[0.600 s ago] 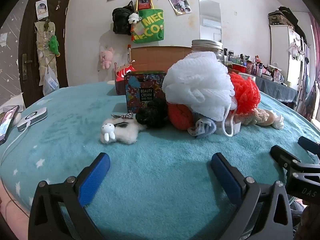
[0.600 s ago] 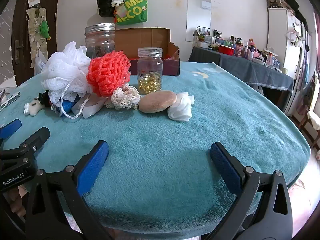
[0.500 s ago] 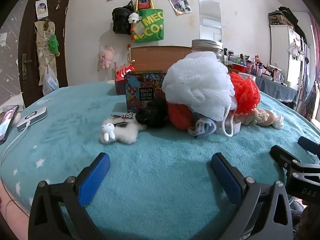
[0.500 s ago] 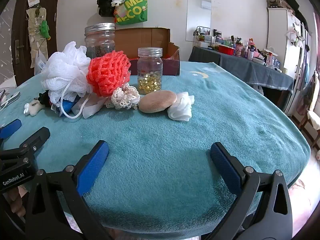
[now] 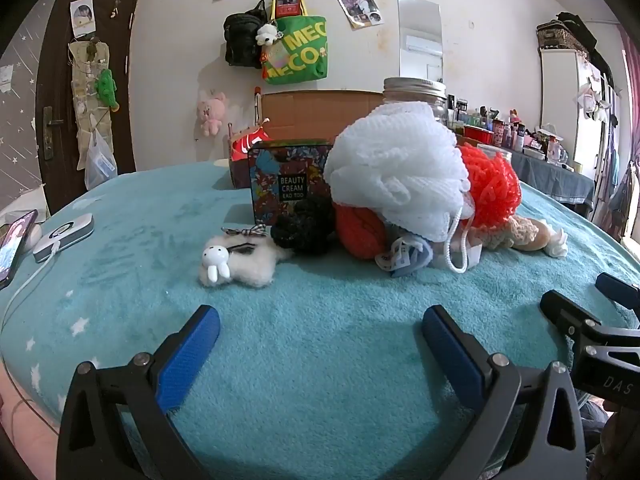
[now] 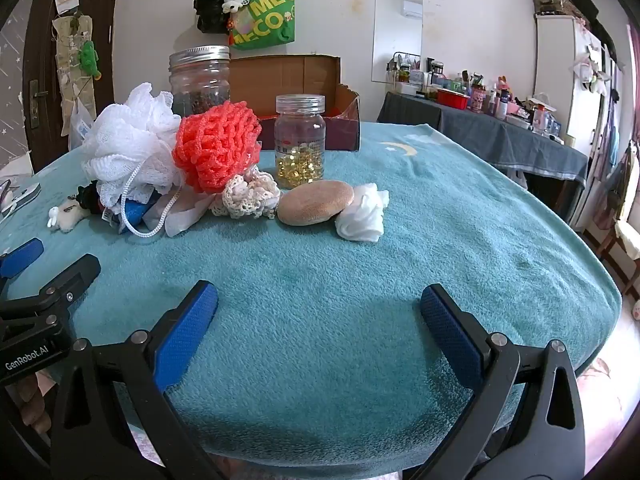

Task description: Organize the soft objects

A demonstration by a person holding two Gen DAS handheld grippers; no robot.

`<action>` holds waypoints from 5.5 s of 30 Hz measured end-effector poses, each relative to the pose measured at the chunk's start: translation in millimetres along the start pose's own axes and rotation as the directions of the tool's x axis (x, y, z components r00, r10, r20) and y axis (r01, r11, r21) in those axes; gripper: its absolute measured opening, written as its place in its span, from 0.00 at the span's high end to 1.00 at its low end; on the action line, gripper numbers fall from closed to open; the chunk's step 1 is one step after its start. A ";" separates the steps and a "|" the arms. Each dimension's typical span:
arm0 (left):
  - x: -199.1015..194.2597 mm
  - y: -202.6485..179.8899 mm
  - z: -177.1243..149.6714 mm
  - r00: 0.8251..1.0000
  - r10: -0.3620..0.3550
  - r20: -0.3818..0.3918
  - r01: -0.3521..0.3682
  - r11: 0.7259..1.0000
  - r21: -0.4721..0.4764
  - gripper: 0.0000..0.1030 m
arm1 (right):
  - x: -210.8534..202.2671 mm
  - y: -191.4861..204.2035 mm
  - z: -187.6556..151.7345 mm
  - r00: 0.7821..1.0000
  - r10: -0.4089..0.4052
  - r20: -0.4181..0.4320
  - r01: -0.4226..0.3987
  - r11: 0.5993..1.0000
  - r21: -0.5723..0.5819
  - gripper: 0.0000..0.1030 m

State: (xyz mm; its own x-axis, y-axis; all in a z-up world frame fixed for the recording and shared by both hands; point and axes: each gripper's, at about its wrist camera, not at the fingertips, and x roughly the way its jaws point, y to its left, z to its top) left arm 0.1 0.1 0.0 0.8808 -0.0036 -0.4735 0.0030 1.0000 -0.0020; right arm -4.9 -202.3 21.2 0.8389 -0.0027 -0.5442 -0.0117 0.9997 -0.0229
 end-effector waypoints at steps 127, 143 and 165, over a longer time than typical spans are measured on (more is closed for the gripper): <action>24.4 -3.7 105.3 0.914 -0.389 -0.116 0.400 0.912 0.092 0.64 | 60.6 -21.8 104.4 0.769 0.630 -0.111 -0.605 0.773 0.190 0.83; -6.9 38.3 154.1 0.939 -0.344 0.003 0.343 0.937 0.070 0.65 | 11.2 -48.2 139.7 0.814 0.581 0.007 -0.577 0.807 0.123 0.83; 67.4 32.3 259.9 0.926 -0.367 -0.088 0.378 0.897 0.228 0.65 | 48.4 -15.0 272.3 0.842 0.536 -0.059 -0.538 0.825 -0.172 0.83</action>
State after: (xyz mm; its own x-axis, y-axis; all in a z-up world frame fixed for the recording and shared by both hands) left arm 182.6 32.2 196.9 0.7727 -0.3704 -0.5154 0.4434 0.8961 0.0207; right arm 184.0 -210.5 223.6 0.6680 0.5325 -0.5199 -0.5547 0.8220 0.1292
